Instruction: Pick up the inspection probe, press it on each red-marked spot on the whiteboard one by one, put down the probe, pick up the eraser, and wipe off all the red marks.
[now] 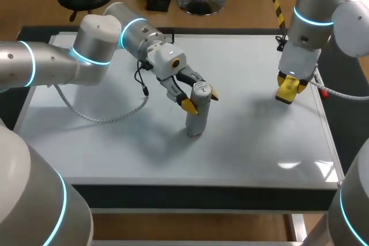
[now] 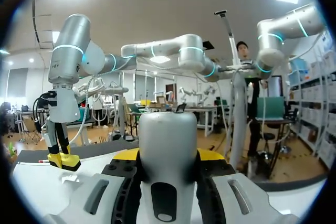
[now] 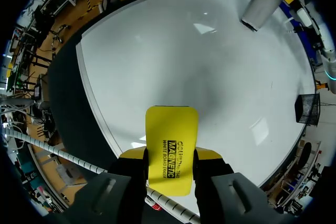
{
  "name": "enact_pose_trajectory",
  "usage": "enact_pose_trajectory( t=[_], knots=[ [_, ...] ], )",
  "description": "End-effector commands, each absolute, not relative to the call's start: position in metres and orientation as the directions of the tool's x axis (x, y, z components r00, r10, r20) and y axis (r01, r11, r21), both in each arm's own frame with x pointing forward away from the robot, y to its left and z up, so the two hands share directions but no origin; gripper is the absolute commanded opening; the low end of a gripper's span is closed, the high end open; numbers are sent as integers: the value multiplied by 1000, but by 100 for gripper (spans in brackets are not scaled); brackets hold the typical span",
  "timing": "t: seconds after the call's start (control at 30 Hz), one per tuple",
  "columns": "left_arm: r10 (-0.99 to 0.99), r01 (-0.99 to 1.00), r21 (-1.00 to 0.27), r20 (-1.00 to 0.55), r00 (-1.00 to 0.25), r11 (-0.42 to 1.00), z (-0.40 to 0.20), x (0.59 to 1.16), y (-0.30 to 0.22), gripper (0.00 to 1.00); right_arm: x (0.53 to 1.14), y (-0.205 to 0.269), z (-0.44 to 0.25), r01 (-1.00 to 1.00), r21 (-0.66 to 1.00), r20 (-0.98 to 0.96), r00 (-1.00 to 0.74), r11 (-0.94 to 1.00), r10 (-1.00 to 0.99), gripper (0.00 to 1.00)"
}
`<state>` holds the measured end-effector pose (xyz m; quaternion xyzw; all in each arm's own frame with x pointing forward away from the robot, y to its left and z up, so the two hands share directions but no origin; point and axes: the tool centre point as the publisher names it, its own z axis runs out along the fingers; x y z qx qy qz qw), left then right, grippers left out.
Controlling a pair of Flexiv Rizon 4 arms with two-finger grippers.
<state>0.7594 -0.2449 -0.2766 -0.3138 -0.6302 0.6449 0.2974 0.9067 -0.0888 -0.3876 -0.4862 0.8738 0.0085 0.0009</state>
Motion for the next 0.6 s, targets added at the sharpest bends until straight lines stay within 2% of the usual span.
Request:
enact_pose_trajectory(
  t=[0.03,0.6],
  knots=[
    [784,3,-999,-31,-620,-37,-280,761,-247,0,907,-89,-388,-851,12,-8,-526,525,-851,0],
    [760,35,-999,-13,-650,13,-290,764,-236,0,907,-89,-388,-851,12,-8,-526,525,-851,0]
  ],
)
